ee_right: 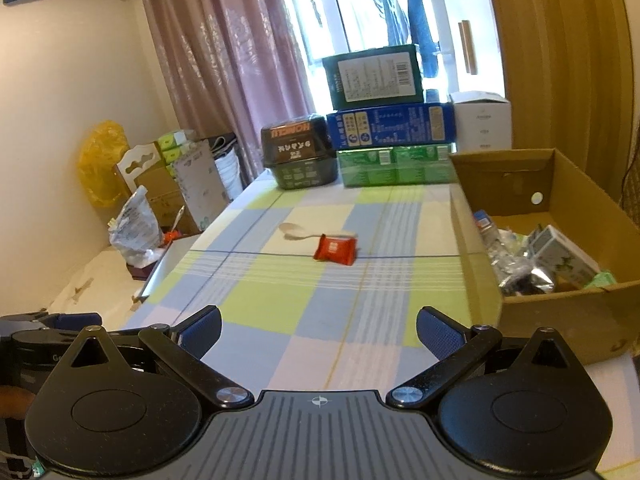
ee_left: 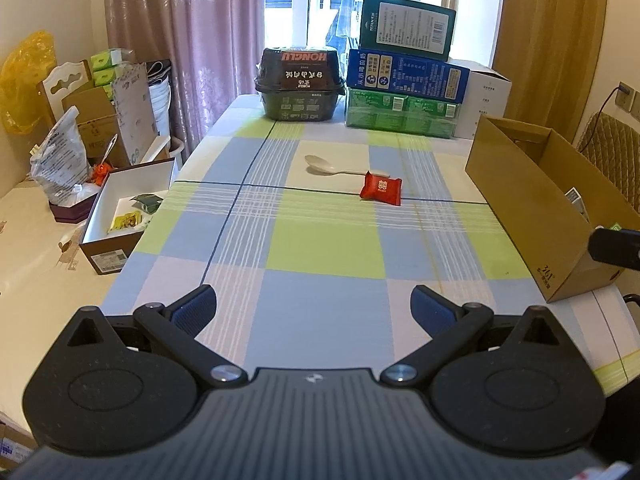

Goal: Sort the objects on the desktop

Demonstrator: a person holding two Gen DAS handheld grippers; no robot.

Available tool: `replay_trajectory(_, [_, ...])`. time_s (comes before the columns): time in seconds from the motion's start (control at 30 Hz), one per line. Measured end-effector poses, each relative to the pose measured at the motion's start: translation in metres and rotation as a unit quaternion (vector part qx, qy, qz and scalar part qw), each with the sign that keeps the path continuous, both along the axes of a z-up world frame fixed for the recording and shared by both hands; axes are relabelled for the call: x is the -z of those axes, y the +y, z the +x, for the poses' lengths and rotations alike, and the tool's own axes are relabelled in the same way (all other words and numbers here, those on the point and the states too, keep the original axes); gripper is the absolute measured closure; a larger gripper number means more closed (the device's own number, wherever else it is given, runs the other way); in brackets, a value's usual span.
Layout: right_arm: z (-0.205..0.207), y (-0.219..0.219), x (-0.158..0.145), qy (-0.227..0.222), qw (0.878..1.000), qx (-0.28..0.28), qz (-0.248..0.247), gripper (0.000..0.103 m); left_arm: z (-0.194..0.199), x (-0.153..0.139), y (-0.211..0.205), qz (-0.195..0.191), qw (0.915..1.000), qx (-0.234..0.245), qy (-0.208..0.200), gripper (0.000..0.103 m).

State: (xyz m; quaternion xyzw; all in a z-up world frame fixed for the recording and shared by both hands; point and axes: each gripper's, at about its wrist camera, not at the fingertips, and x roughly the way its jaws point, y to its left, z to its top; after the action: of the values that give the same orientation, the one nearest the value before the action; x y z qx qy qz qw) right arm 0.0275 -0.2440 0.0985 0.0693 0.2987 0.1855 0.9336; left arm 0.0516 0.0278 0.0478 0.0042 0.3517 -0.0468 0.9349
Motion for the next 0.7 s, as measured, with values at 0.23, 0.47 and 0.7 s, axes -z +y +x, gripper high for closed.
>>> replay_trajectory(0.23, [0.029,0.018,0.011,0.004,1.000,-0.006,0.003,0.002,0.030,0.006,0.008,0.017,0.9996,0.019,0.007,0.001])
replay_trajectory(0.47, [0.074,0.041,0.025,-0.001,1.000,0.004,0.000,0.002,0.077,0.019,0.016,0.014,0.9986,0.052,0.001,0.001])
replay_trajectory(0.7, [0.131,0.063,0.054,-0.014,0.999,0.029,-0.025,0.002,0.137,0.042,0.027,0.030,0.9980,0.051,-0.022,0.002])
